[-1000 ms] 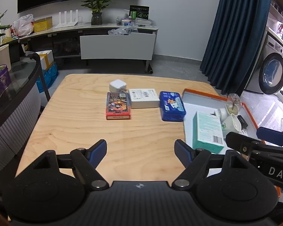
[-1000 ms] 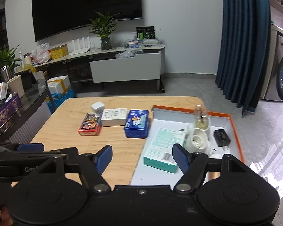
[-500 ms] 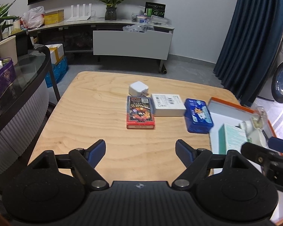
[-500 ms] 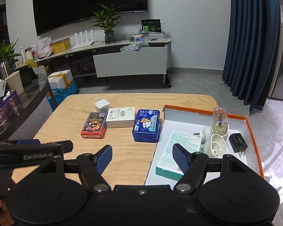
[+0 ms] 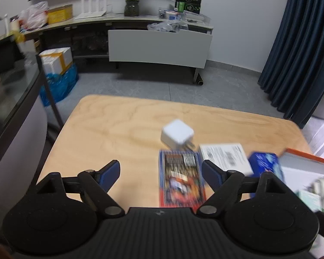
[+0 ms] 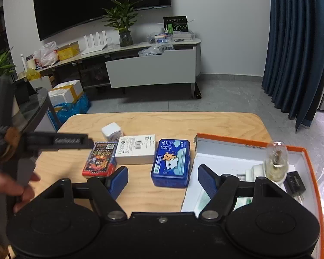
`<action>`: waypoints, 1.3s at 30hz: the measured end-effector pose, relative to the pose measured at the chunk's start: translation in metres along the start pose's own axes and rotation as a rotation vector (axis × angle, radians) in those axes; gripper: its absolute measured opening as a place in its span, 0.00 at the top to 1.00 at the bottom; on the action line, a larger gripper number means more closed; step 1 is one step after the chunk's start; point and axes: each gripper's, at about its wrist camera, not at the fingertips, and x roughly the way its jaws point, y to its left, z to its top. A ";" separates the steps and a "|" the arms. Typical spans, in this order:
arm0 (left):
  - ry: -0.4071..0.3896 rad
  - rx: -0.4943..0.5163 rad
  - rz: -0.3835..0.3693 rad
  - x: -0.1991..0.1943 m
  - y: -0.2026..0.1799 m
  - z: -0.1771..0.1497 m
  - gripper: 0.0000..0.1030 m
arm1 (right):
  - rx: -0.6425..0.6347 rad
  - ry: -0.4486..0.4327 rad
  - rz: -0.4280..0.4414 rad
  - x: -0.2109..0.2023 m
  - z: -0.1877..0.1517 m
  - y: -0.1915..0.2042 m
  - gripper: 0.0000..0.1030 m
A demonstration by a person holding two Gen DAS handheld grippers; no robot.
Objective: Organize rigid objects
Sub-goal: 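Grasp the white cube charger with the left gripper while the right grasps the red card box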
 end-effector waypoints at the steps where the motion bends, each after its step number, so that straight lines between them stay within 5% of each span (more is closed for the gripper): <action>1: 0.006 0.019 -0.007 0.010 0.000 0.005 0.17 | -0.001 0.001 0.003 0.004 0.002 0.000 0.18; 12: 0.054 0.257 -0.093 0.092 -0.005 0.031 0.16 | 0.031 -0.015 0.004 0.027 0.012 -0.014 0.18; 15: 0.048 0.298 -0.108 0.096 0.002 0.028 0.26 | 0.040 -0.011 0.005 0.033 0.014 -0.017 0.18; 19: 0.040 0.269 -0.132 0.089 0.014 0.024 0.51 | 0.048 0.012 0.008 0.047 0.015 -0.017 0.18; 30: -0.031 0.154 -0.071 0.051 0.048 0.023 0.51 | 0.042 0.083 0.079 0.072 0.018 0.003 0.18; 36: -0.070 0.118 0.020 0.007 0.069 0.012 0.51 | -0.010 0.157 0.224 0.097 0.017 0.069 0.17; 39: -0.062 0.072 0.029 -0.015 0.083 0.002 0.51 | -0.045 0.203 0.195 0.122 0.014 0.101 0.17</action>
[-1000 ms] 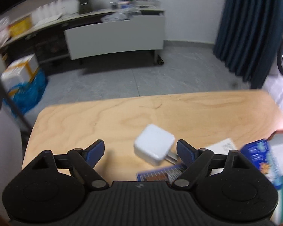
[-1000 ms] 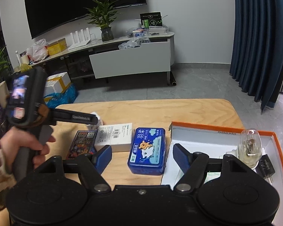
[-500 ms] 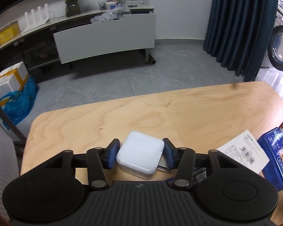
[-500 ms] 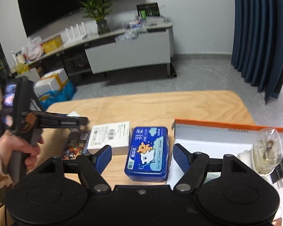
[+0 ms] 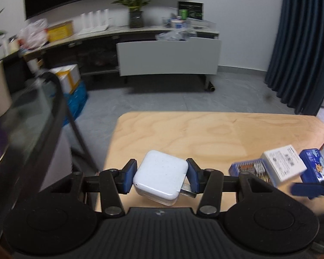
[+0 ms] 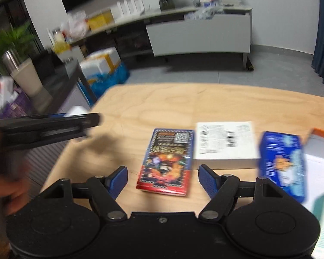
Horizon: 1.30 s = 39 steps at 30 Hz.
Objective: Organize rigid objects
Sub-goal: 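Grasp the white cube charger with the left gripper while the right grasps the red card box, then carry the white charger and red card box over the white box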
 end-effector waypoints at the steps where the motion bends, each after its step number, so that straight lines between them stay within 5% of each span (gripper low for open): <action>1: 0.002 -0.014 -0.002 -0.005 0.004 -0.003 0.51 | -0.003 0.017 -0.015 0.011 0.001 0.005 0.16; 4: 0.002 -0.030 0.008 -0.021 0.010 -0.011 0.51 | -0.032 0.022 -0.104 0.035 0.004 0.017 0.13; 5: -0.003 -0.033 0.013 -0.026 0.011 -0.014 0.51 | -0.040 0.014 -0.135 0.039 0.006 0.020 0.16; 6: -0.007 -0.042 0.013 -0.029 0.013 -0.016 0.51 | -0.040 -0.002 -0.152 0.041 0.007 0.020 0.28; 10: -0.015 -0.083 0.000 -0.046 0.016 -0.026 0.51 | -0.070 -0.028 -0.188 0.034 0.000 0.025 0.31; 25: -0.069 -0.040 -0.089 -0.122 -0.040 -0.057 0.51 | -0.024 -0.254 -0.175 -0.141 -0.064 0.009 0.31; 39: -0.120 0.089 -0.296 -0.168 -0.165 -0.076 0.51 | 0.130 -0.361 -0.418 -0.275 -0.137 -0.087 0.31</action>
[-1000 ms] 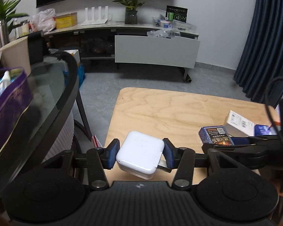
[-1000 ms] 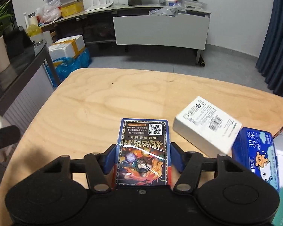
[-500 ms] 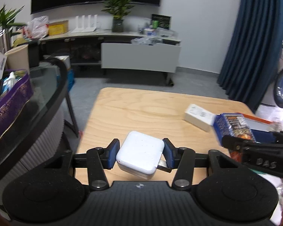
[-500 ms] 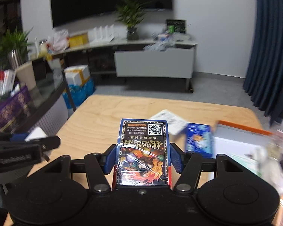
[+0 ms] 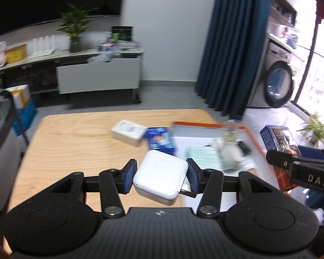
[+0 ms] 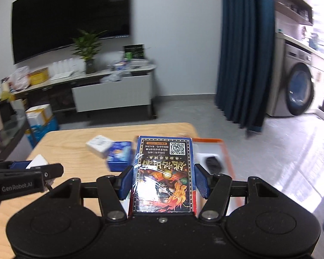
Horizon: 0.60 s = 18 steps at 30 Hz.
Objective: Organize rigid objects
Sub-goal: 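Carry the white charger and red card box over the white box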
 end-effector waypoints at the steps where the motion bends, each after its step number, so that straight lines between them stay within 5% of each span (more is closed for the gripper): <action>1: -0.004 0.009 -0.009 0.000 -0.009 -0.001 0.51 | 0.004 -0.001 -0.016 -0.004 -0.002 -0.008 0.31; 18: 0.020 0.070 -0.037 0.018 -0.071 -0.005 0.51 | 0.078 -0.011 -0.058 -0.022 -0.022 -0.060 0.31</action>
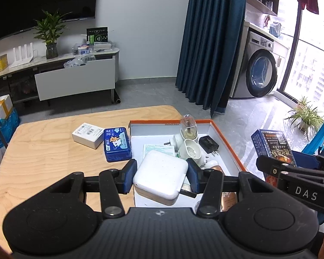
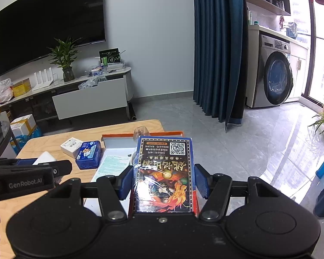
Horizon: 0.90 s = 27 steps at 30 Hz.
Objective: Organize rigid objects
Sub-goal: 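Carry the white charger and red card box over the white box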
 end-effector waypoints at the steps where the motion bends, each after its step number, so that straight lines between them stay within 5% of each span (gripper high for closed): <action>1: 0.001 -0.003 0.000 0.000 0.000 0.001 0.51 | 0.001 0.001 0.002 0.001 0.001 0.000 0.31; 27: 0.000 -0.008 -0.002 0.003 -0.013 0.005 0.51 | -0.004 -0.001 0.014 0.014 0.014 -0.003 0.31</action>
